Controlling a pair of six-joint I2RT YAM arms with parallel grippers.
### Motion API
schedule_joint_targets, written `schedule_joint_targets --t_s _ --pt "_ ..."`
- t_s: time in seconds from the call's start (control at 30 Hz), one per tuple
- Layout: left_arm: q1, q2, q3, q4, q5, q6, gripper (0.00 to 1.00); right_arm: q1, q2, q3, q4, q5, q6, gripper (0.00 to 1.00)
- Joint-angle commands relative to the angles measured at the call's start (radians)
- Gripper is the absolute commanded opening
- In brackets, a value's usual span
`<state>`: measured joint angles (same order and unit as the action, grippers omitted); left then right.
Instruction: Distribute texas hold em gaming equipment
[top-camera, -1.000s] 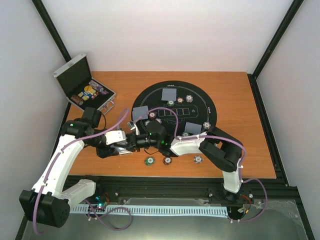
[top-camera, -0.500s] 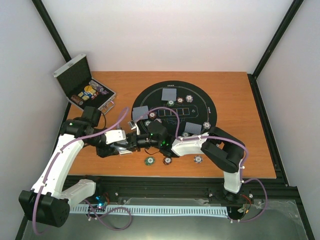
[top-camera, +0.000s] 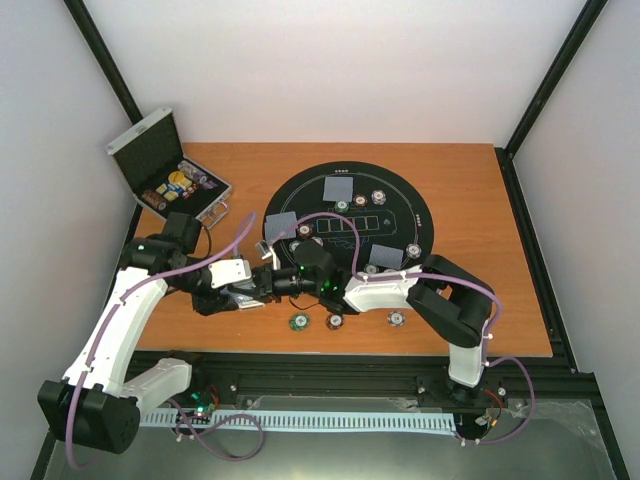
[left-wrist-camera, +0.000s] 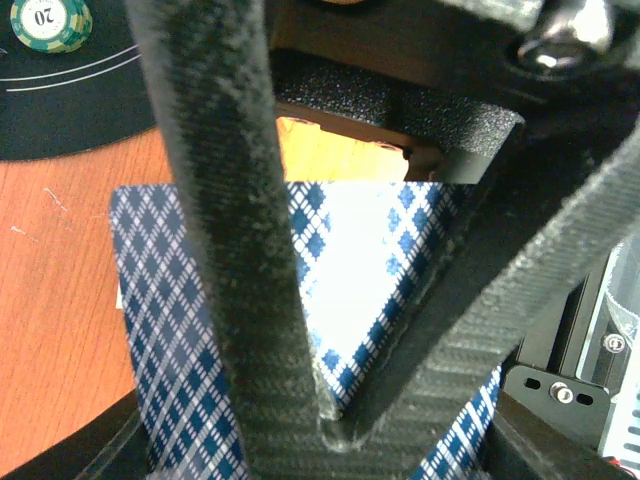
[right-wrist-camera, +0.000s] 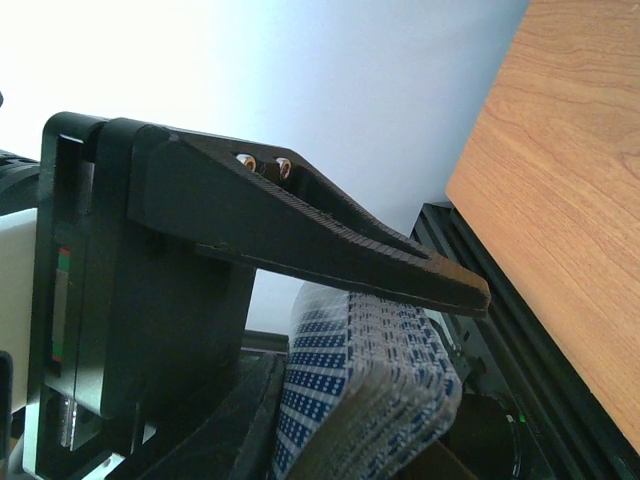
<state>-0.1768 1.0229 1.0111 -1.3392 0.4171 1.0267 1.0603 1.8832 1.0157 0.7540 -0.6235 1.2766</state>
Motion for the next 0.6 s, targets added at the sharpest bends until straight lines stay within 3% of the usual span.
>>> schedule_joint_targets --t_s 0.0,0.33,0.5,0.57 --pt "-0.001 -0.012 0.092 -0.092 0.105 0.009 0.46 -0.003 0.062 -0.060 -0.282 0.079 -0.110 0.03" --pt "-0.002 -0.032 0.032 -0.061 0.058 -0.005 0.88 -0.006 0.032 -0.051 -0.197 0.039 -0.084 0.03" --pt "-0.001 -0.031 -0.020 -0.042 0.038 0.014 0.99 0.000 0.014 -0.041 -0.148 0.016 -0.072 0.03" --pt "-0.001 -0.022 -0.036 -0.035 0.028 0.018 1.00 0.006 0.010 -0.039 -0.121 0.005 -0.067 0.03"
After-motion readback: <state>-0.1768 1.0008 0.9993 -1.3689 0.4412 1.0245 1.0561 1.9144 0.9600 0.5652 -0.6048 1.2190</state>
